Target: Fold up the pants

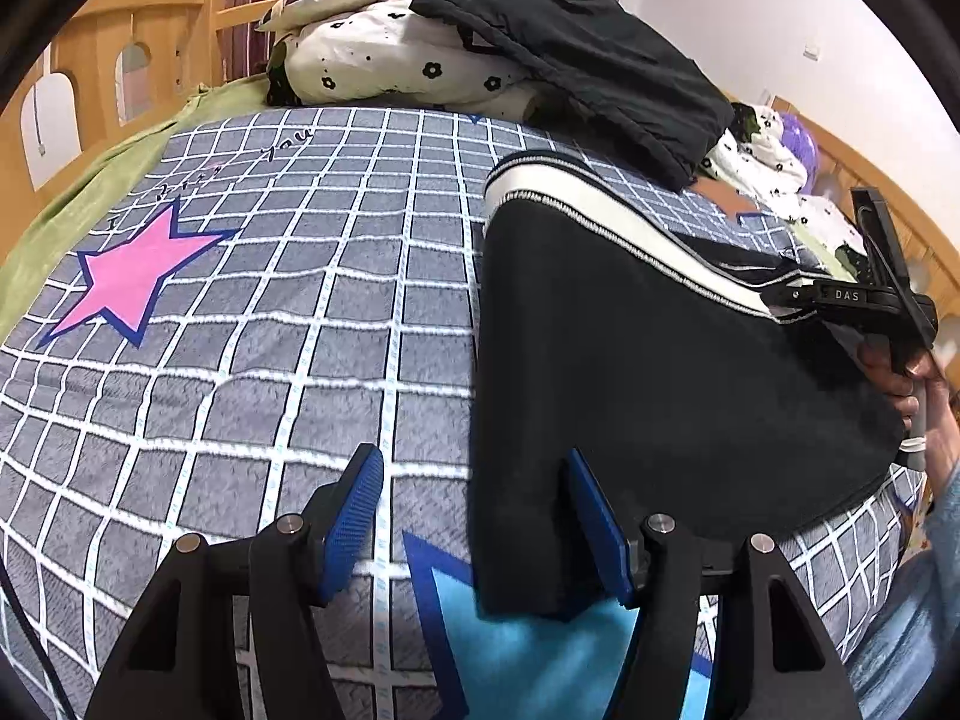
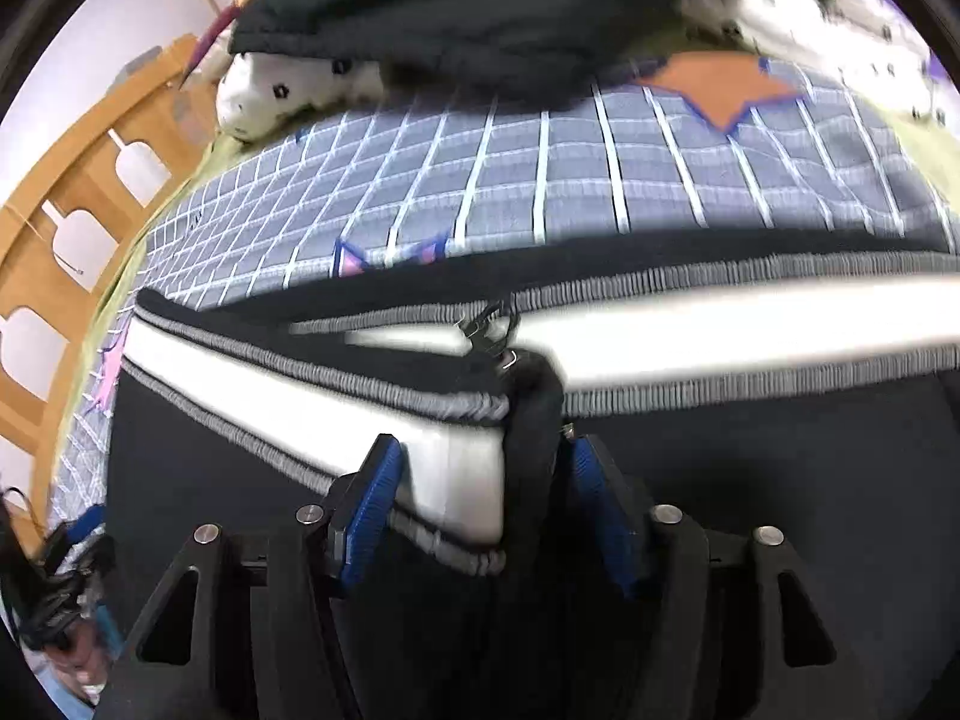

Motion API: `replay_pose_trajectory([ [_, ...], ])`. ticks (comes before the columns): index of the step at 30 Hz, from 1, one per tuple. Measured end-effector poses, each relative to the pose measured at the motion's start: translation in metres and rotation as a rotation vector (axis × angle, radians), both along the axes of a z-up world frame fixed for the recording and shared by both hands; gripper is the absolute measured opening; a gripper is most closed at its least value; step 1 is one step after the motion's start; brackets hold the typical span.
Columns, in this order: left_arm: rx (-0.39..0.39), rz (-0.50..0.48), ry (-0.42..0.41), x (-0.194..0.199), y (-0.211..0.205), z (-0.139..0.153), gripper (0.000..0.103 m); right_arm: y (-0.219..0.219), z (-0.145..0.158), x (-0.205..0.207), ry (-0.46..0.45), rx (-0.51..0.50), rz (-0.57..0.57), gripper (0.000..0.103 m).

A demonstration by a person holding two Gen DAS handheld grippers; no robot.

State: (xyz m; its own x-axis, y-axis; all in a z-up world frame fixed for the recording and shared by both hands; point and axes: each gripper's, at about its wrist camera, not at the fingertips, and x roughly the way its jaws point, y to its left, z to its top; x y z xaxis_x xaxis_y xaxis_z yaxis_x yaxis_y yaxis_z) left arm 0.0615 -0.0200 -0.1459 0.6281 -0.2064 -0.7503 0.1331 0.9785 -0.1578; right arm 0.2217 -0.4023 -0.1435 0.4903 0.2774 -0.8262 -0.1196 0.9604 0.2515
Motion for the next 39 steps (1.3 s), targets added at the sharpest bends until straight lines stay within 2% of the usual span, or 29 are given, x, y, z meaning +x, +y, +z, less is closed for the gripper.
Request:
replay_pose_trajectory([
  [1,-0.003,0.005,-0.009,0.001,0.001,0.001,0.062,0.003,0.006,0.002,-0.039,0.02,0.04,0.028],
  [3,-0.013,0.014,-0.017,0.004,0.001,0.003,0.062,0.004,0.028,-0.002,-0.176,0.045,0.067,0.025],
  [5,-0.021,0.016,-0.005,0.011,0.0,0.002,0.062,0.004,0.04,0.0,-0.241,0.065,0.076,0.025],
  [7,-0.006,0.013,0.009,0.017,-0.004,-0.003,0.062,0.01,0.025,0.013,-0.186,0.019,0.068,0.028],
  [9,0.014,0.015,0.015,0.02,-0.009,-0.005,0.063,0.016,-0.006,0.027,-0.068,-0.048,0.058,0.04],
  [10,0.018,0.013,0.014,0.021,-0.01,-0.004,0.062,0.014,-0.01,0.026,-0.067,-0.045,0.063,0.041],
  [13,0.01,0.01,0.006,0.019,-0.009,0.001,0.061,0.004,0.008,0.014,-0.088,-0.064,0.08,0.046],
  [15,-0.012,0.006,-0.003,0.019,-0.01,0.005,0.061,-0.007,0.021,-0.008,-0.107,-0.077,0.051,0.046],
  [17,-0.019,-0.011,0.003,0.02,-0.015,0.006,0.061,-0.019,0.032,-0.037,-0.132,-0.044,0.031,0.046],
  [19,0.007,-0.042,0.031,0.021,-0.022,0.0,0.062,-0.023,0.035,-0.063,-0.139,-0.016,0.04,0.046],
  [21,0.067,-0.063,0.093,0.022,-0.031,-0.015,0.063,-0.019,0.026,-0.091,-0.109,-0.032,0.061,0.045],
  [24,0.032,-0.037,0.079,0.019,-0.029,-0.017,0.064,-0.016,-0.005,-0.118,-0.041,-0.09,0.015,0.042],
  [26,-0.009,-0.022,0.102,0.022,-0.023,-0.014,0.064,-0.02,0.001,-0.119,-0.045,-0.08,0.006,0.042],
  [30,-0.097,-0.023,0.117,0.017,-0.009,-0.007,0.064,-0.036,0.011,-0.12,-0.042,0.006,-0.04,0.042],
  [31,-0.102,-0.022,0.116,0.015,-0.007,-0.007,0.063,-0.038,0.015,-0.123,-0.056,0.003,-0.045,0.042],
  [34,-0.105,-0.027,0.121,0.016,-0.004,-0.007,0.062,-0.048,0.032,-0.143,-0.122,-0.086,-0.099,0.042],
  [39,-0.139,-0.027,0.09,0.045,-0.007,0.01,0.062,-0.109,0.05,-0.175,-0.169,-0.103,-0.28,0.045],
])
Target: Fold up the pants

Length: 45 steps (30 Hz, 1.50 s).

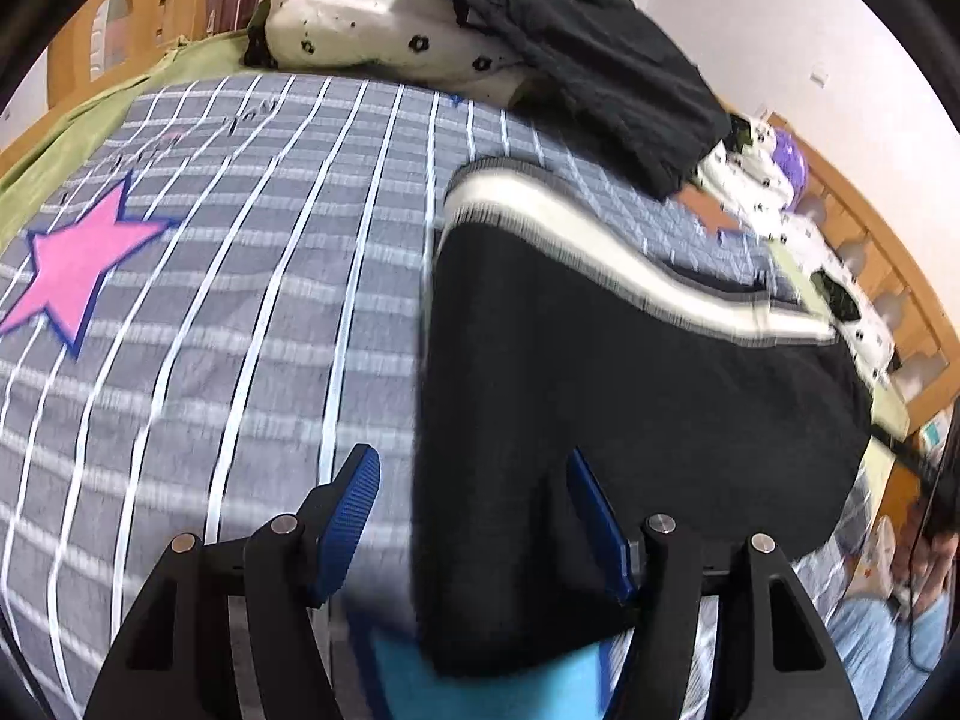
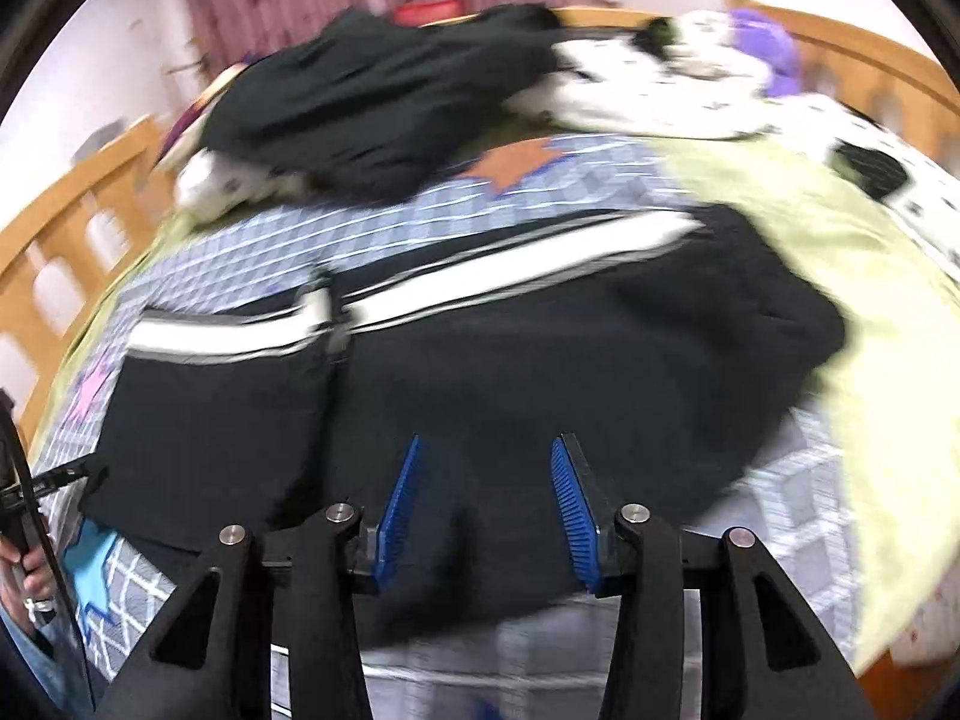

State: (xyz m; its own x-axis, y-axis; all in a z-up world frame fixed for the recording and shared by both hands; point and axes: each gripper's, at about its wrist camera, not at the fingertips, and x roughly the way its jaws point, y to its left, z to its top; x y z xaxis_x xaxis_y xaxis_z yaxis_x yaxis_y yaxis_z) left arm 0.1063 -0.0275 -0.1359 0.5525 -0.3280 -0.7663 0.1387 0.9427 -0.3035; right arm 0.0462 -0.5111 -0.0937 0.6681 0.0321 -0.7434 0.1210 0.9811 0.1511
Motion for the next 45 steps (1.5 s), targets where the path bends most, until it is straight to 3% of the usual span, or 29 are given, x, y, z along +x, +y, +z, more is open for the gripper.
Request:
replay_pose_trajectory([
  [7,0.002,-0.021,-0.136,0.06,-0.023,0.031,0.057,-0.055,-0.006,-0.025,0.01,0.026,-0.143,0.045],
  [10,0.17,0.022,-0.117,0.086,-0.031,0.024,0.055,-0.058,-0.016,-0.019,0.02,0.078,-0.156,0.045],
  [11,0.155,0.024,-0.099,0.091,-0.028,0.019,0.055,-0.057,-0.017,-0.017,0.018,0.095,-0.147,0.045],
  [13,0.043,-0.005,-0.003,0.099,-0.015,0.002,0.056,-0.047,-0.019,-0.007,0.018,0.12,-0.101,0.045],
  [15,-0.002,-0.044,0.054,0.1,-0.012,-0.013,0.057,-0.032,-0.017,0.006,0.007,0.135,-0.046,0.046],
  [17,0.034,-0.048,0.061,0.094,-0.013,-0.022,0.059,-0.013,-0.015,0.019,0.008,0.17,0.027,0.047],
  [20,0.023,-0.069,0.064,0.073,-0.013,-0.019,0.057,0.026,-0.016,0.046,0.039,0.234,0.143,0.048],
  [23,0.025,-0.115,0.084,0.034,-0.009,-0.019,0.065,0.064,-0.021,0.062,0.085,0.208,0.201,0.048],
  [26,0.101,-0.145,0.049,-0.008,-0.004,-0.018,0.066,0.089,-0.026,0.07,0.124,0.185,0.213,0.048],
  [31,0.089,-0.144,-0.013,-0.068,0.018,-0.011,0.069,0.112,-0.032,0.067,0.136,0.136,0.224,0.048],
  [38,0.232,-0.124,-0.072,-0.082,0.0,-0.016,0.068,0.12,-0.034,0.051,0.13,0.07,0.198,0.048],
  [45,0.224,-0.038,-0.107,-0.078,0.008,-0.019,0.068,0.122,-0.035,0.042,0.135,0.016,0.188,0.048],
])
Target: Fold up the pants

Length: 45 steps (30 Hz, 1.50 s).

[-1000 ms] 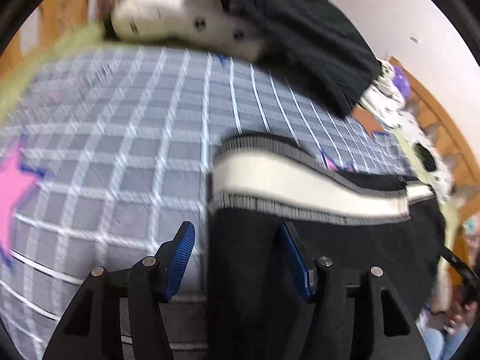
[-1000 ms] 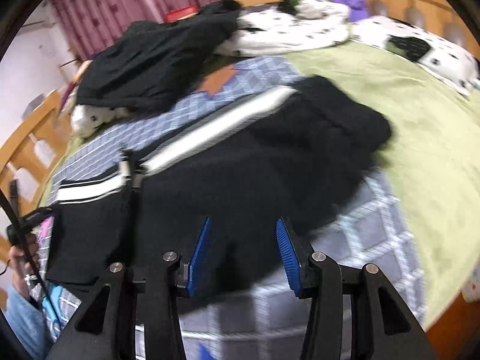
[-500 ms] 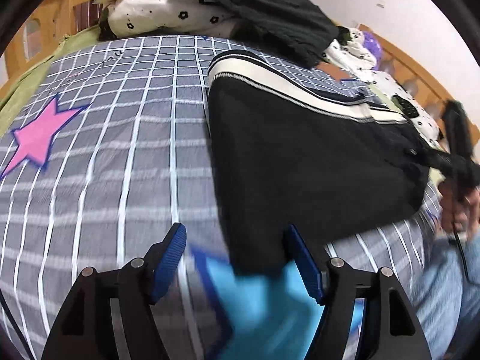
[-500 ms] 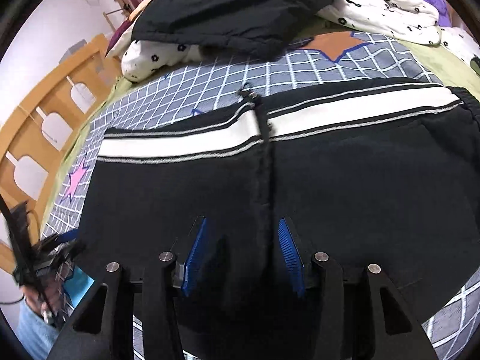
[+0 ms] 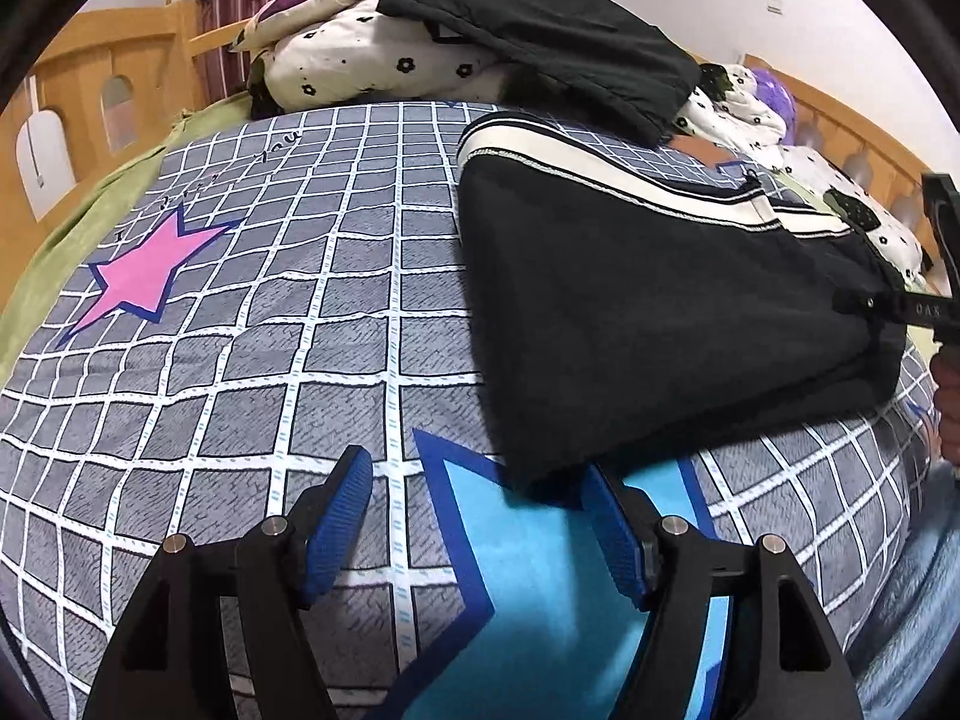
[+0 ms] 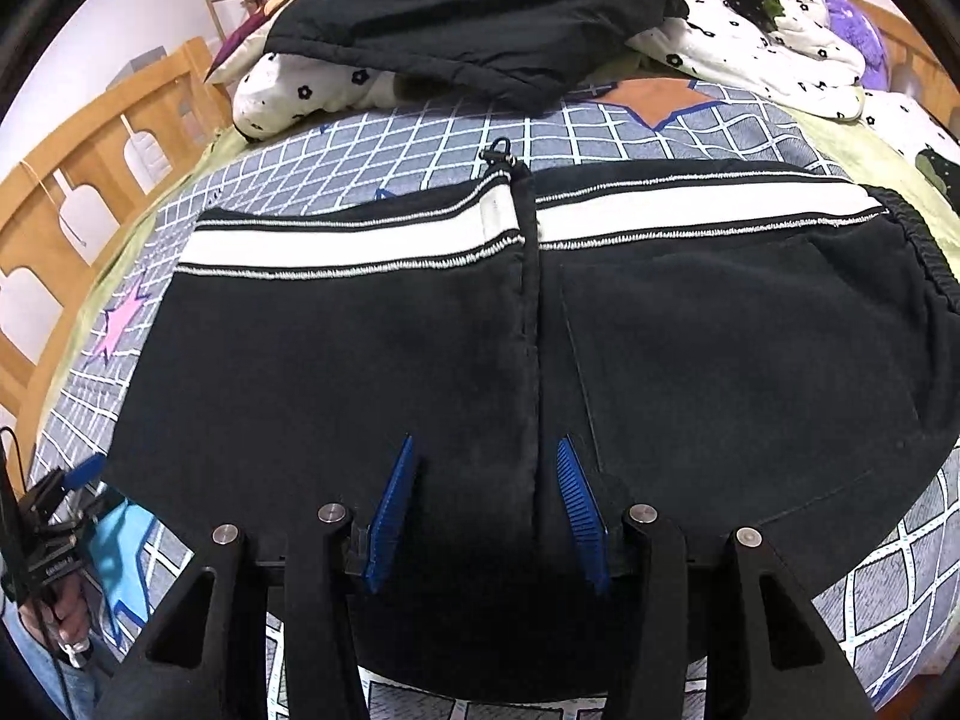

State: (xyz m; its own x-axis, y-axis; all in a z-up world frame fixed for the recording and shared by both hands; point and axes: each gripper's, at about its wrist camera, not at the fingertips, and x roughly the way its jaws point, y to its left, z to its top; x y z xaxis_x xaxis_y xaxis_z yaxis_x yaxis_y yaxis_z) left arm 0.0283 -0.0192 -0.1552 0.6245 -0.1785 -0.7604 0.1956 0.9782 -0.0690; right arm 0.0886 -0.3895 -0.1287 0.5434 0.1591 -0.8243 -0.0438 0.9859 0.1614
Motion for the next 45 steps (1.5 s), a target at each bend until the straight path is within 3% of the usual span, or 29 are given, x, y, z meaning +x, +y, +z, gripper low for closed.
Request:
replay_pose_trajectory([
  [5,-0.07,0.023,-0.012,0.003,0.0,0.003,0.066,0.001,0.001,-0.001,-0.001,0.008,0.003,0.048],
  [9,-0.027,0.007,-0.024,0.012,-0.022,0.005,0.066,0.001,-0.001,0.001,0.007,0.015,-0.008,0.048],
  [12,0.03,-0.029,-0.047,0.018,-0.047,0.006,0.066,-0.003,-0.004,0.004,0.019,0.039,-0.023,0.048],
  [15,0.215,-0.022,-0.118,0.021,-0.074,0.002,0.066,-0.006,-0.006,0.01,0.021,0.078,-0.04,0.048],
  [18,0.282,-0.001,-0.179,0.023,-0.076,0.002,0.065,-0.007,-0.012,0.023,0.032,0.082,-0.043,0.048],
  [22,0.135,0.072,-0.156,0.025,-0.044,0.008,0.036,-0.003,-0.019,0.04,0.049,0.081,-0.028,0.048],
  [26,-0.008,0.178,-0.163,0.024,-0.006,0.012,0.036,0.002,-0.017,0.043,0.045,0.172,-0.012,0.048],
  [28,-0.084,0.213,-0.129,0.024,0.012,0.009,0.036,0.011,-0.016,0.044,0.038,0.199,0.017,0.048],
  [30,-0.19,0.216,-0.069,0.027,0.029,0.003,0.038,0.022,-0.019,0.045,0.05,0.19,0.039,0.048],
  [31,-0.235,0.227,-0.044,0.029,0.038,-0.001,0.044,0.028,-0.021,0.046,0.055,0.182,0.05,0.048],
  [33,-0.284,0.246,-0.022,0.029,0.044,-0.006,0.048,0.041,-0.023,0.048,0.051,0.156,0.072,0.048],
  [34,-0.248,0.235,-0.022,0.03,0.04,-0.005,0.048,0.044,-0.023,0.048,0.044,0.144,0.077,0.048],
  [36,-0.135,0.214,-0.039,0.029,0.023,-0.001,0.049,0.048,-0.023,0.051,0.029,0.117,0.068,0.029],
  [38,-0.036,0.164,-0.088,0.028,0.004,0.005,0.049,0.044,-0.022,0.054,0.011,0.121,0.057,0.017],
  [40,0.023,0.132,-0.102,0.032,-0.011,0.006,0.046,0.042,-0.019,0.055,-0.013,0.153,0.066,0.014],
  [41,0.055,0.129,-0.102,0.035,-0.017,0.005,0.039,0.043,-0.017,0.056,-0.026,0.152,0.075,0.013],
  [42,0.078,0.137,-0.109,0.036,-0.019,0.005,0.021,0.045,-0.015,0.058,-0.042,0.144,0.083,0.013],
  [43,0.086,0.167,-0.119,0.036,-0.017,0.005,0.018,0.047,-0.013,0.059,-0.054,0.144,0.089,0.013],
  [45,-0.026,0.189,-0.145,0.029,0.001,0.011,0.018,0.05,-0.007,0.064,-0.091,0.191,0.096,0.012],
])
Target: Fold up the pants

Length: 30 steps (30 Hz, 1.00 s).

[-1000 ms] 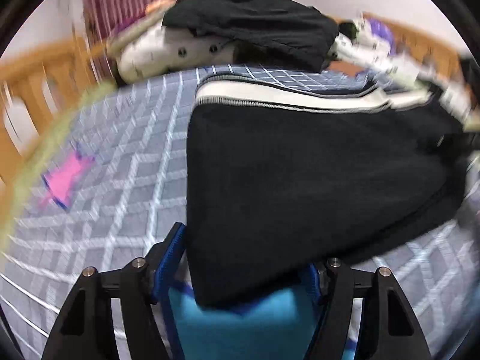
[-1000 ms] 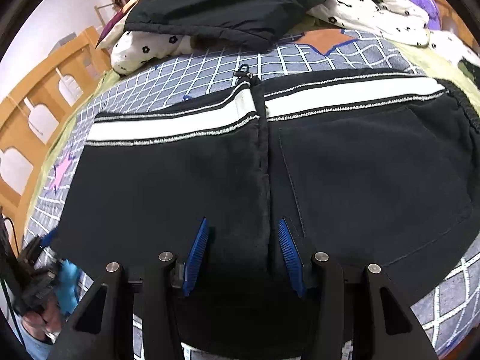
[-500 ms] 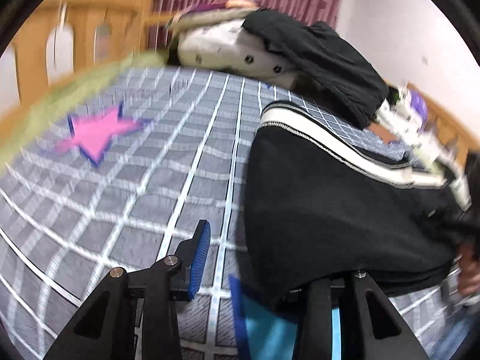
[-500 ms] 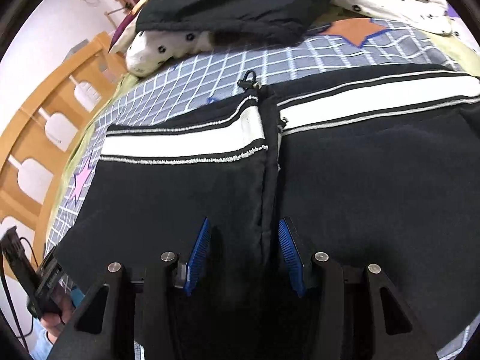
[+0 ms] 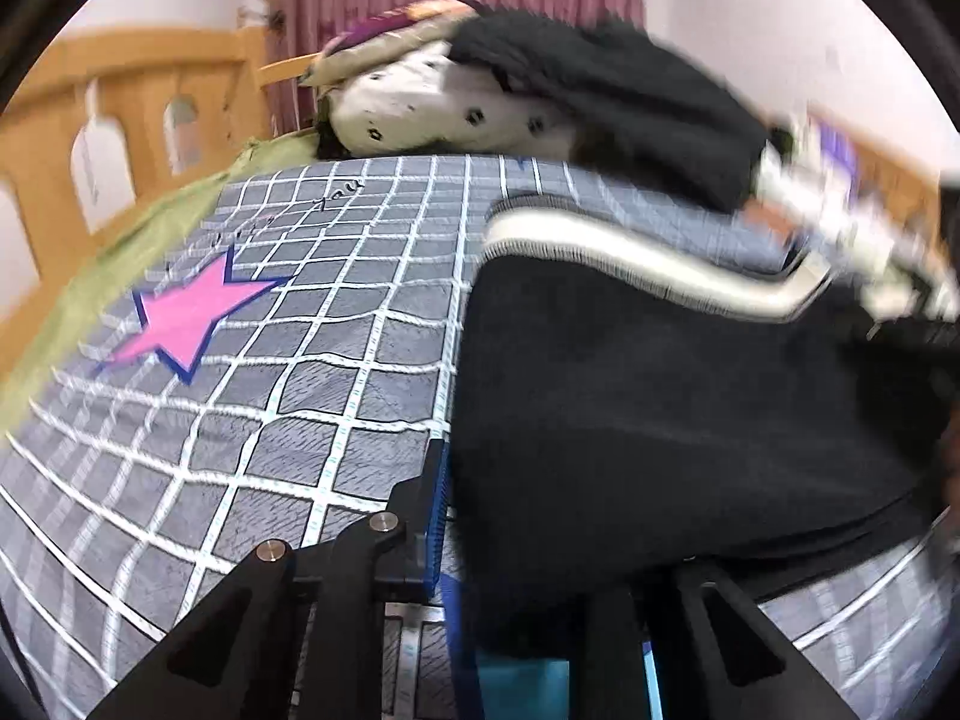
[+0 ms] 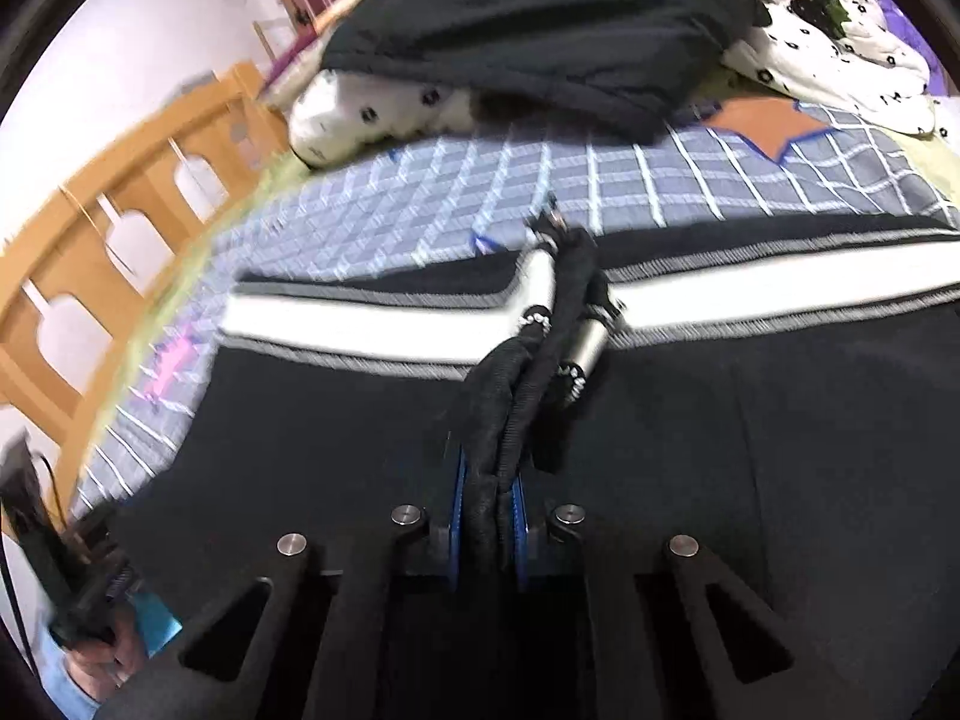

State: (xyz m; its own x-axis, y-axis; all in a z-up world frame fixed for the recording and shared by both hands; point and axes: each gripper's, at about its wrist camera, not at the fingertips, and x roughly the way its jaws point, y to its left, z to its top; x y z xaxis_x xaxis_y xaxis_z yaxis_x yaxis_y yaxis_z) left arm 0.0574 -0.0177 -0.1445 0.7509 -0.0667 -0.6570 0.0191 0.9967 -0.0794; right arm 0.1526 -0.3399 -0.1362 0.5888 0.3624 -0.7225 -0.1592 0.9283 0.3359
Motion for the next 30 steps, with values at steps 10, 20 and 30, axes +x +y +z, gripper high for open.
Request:
replay_pose_trajectory([
  [10,0.02,-0.051,0.086,-0.012,0.008,-0.005,0.057,0.003,-0.011,0.007,0.086,-0.097,0.01,0.03],
  [20,-0.107,-0.147,0.046,-0.057,0.042,0.038,0.057,-0.01,0.01,-0.014,0.028,-0.107,0.021,0.038],
  [30,-0.049,-0.102,0.185,0.012,0.011,-0.013,0.057,-0.006,0.005,-0.031,0.039,-0.166,0.038,0.024],
])
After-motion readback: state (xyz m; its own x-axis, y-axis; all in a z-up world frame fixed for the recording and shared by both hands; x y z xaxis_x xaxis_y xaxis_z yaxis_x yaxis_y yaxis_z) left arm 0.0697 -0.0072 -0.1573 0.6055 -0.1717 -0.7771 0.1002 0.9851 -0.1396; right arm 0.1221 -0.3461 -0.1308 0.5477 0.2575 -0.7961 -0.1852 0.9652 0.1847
